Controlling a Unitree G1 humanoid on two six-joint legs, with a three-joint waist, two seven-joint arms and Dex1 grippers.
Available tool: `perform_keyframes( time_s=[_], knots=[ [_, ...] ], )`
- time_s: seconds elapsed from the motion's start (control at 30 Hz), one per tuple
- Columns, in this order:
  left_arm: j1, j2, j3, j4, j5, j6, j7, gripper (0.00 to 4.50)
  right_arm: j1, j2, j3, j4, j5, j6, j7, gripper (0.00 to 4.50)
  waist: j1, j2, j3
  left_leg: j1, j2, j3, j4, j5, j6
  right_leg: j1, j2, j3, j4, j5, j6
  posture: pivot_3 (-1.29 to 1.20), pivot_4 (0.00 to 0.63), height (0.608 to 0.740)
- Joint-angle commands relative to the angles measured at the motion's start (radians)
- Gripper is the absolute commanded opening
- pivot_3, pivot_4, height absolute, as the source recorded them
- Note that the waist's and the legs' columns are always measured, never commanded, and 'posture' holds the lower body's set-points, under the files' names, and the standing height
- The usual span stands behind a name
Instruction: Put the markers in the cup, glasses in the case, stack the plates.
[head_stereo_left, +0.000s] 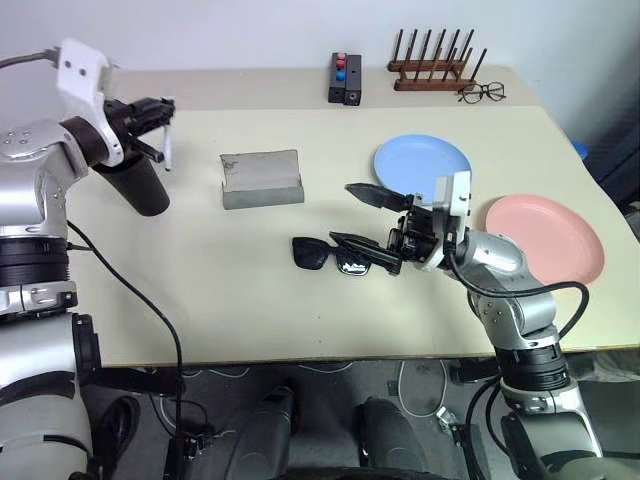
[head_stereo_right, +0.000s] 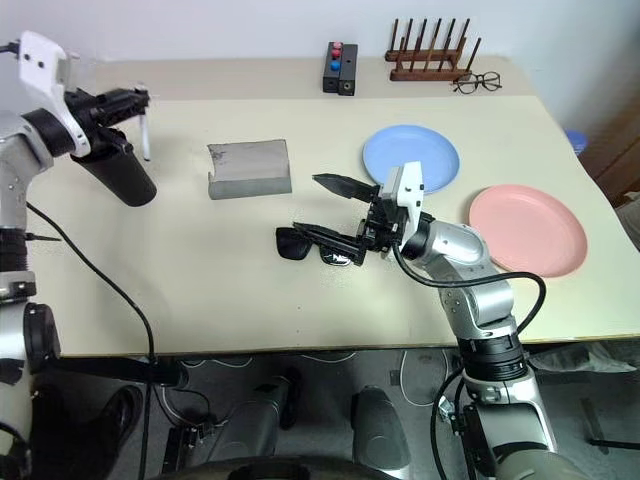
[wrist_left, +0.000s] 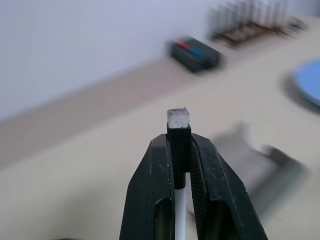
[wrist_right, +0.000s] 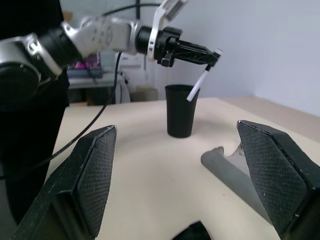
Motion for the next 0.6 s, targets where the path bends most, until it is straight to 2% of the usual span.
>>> perform_keyframes(
  time_s=[0.03, 0.17, 0.33, 0.6],
  knots=[
    [-0.081, 0.009, 0.072, 0.097, 0.013, -0.186, 0.065, 0.04, -0.040, 0.025, -0.028, 0.023, -0.026, -0.044, -0.054, 3.92, 0.002, 0.000, 0.000, 0.000, 0.000, 0.000, 0.000, 0.000, 0.000, 0.000, 0.000, 0.000, 0.000, 0.000, 0.000, 0.00, 0.150, 0.740],
    [-0.138, 0.027, 0.117, 0.238, 0.005, -0.312, 0.101, 0.04, -0.047, 0.028, -0.025, 0.034, -0.030, -0.056, -0.061, 3.92, 0.005, 0.000, 0.000, 0.000, -0.001, 0.000, 0.001, 0.000, 0.000, 0.000, 0.000, 0.000, 0.000, 0.001, 0.001, 0.00, 0.150, 0.740],
    [-0.130, 0.036, 0.142, 0.319, -0.007, -0.387, 0.072, 0.04, -0.044, 0.023, -0.017, 0.035, -0.036, -0.060, -0.063, 3.92, 0.000, 0.000, 0.000, 0.000, -0.001, 0.000, 0.001, 0.000, 0.000, 0.000, 0.000, 0.000, 0.001, 0.001, 0.001, 0.00, 0.150, 0.740],
    [-0.037, 0.027, 0.218, 0.331, -0.051, -0.377, 0.113, 0.04, -0.047, 0.025, -0.018, 0.043, -0.049, -0.059, -0.086, 3.92, -0.001, 0.000, 0.000, 0.000, -0.001, 0.000, 0.001, 0.000, 0.000, 0.000, 0.000, 0.000, 0.001, 0.001, 0.001, 0.00, 0.150, 0.740]
  ],
)
